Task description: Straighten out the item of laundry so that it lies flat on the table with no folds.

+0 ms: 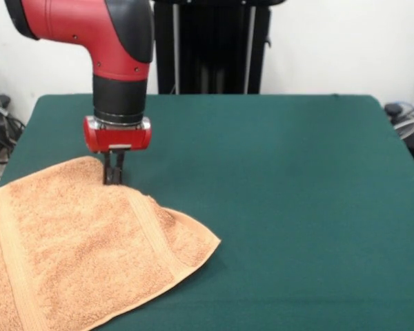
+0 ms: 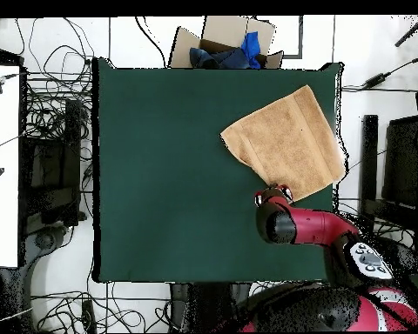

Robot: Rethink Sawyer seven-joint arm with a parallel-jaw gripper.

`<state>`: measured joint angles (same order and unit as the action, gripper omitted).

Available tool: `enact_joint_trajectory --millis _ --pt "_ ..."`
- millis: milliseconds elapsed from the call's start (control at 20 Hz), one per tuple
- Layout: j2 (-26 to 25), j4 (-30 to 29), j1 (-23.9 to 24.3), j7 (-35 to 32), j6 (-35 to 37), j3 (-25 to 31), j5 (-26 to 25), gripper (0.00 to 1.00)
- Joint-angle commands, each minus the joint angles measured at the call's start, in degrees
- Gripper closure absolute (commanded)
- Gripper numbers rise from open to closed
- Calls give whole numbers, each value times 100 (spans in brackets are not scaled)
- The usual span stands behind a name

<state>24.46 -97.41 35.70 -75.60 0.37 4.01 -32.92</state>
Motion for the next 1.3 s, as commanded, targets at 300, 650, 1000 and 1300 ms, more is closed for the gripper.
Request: enact_joint_trajectory --millis 300,650,1000,1300 --pt "-107 224 -148 -894 -246 10 12 100" --pt "-68 188 -70 -851 -56 50 39 0" --pt "-15 95 47 -809 -100 195 -20 0" --pt "20 23 165 -744 -119 285 -102 0"
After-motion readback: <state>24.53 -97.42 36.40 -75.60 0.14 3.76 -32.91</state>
